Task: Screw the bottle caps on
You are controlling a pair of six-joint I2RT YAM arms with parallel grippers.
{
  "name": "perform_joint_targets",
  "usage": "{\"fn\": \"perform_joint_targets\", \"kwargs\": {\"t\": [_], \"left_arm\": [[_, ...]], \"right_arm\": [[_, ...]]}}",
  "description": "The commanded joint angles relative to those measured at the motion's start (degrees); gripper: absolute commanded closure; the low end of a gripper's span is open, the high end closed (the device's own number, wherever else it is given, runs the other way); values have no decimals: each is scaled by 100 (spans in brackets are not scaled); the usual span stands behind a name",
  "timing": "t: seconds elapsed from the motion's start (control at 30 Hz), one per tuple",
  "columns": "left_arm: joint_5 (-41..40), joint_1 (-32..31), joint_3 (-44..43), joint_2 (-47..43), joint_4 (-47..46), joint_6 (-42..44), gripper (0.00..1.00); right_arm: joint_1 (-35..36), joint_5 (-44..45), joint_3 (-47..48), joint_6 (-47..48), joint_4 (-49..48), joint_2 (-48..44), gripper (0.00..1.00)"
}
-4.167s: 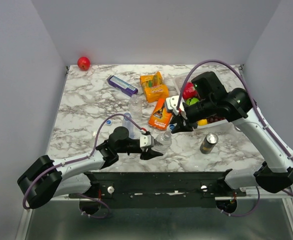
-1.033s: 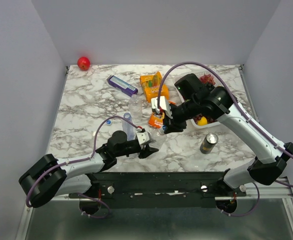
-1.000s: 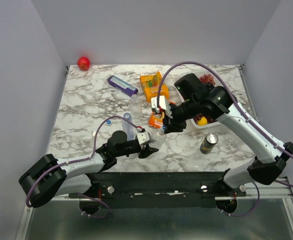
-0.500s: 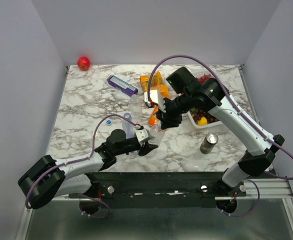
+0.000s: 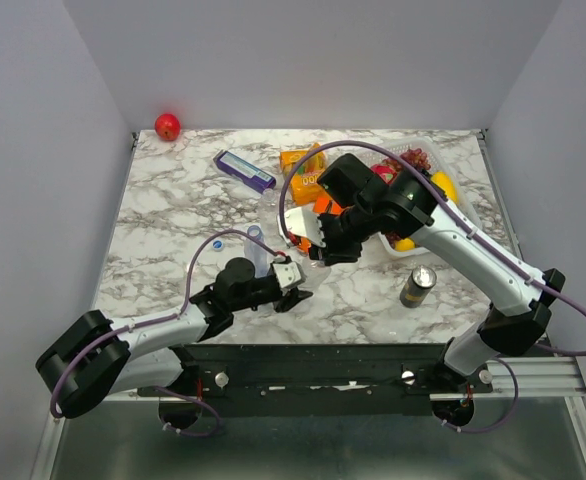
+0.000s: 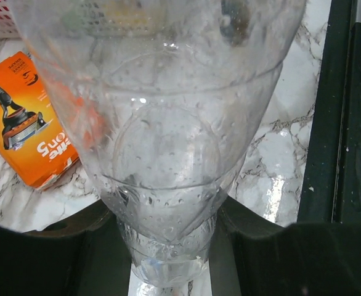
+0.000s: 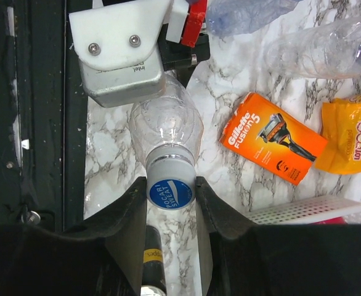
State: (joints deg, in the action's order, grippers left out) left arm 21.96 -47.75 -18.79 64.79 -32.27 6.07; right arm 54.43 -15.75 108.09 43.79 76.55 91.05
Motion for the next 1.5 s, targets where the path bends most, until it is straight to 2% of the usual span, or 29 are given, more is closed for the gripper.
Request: {"fn": "perform_joint_targets", "kwargs": {"t": [0.0,0.1,0.23,0.53,1.0,1.2,1.47], "left_arm": [[-402,-42,199,-230,-1597,53,100],[-551,-42,454,-213,-2246,201,100],[-605,-42,437,-230,-2038,413,100],[-718,-200,33,-143,-1177,632,100],[-1009,-209,111,-107,-1360,404,100],[-930,-209,218,-116,-1282,273,100],[-789,-209,209,-37,-1062,308,100]], "right_arm": [[138,-86,-385,-142,1090,54,65],[76,-472,-499,-441,1090,19,65],[41,-780,-675,-687,1081,27,65],[58,-403,-526,-582,1098,168,66],[102,204,-632,-855,1090,317,64],[111,212,-711,-872,1090,186,52],[103,291,-359,-934,1090,186,45]]}}
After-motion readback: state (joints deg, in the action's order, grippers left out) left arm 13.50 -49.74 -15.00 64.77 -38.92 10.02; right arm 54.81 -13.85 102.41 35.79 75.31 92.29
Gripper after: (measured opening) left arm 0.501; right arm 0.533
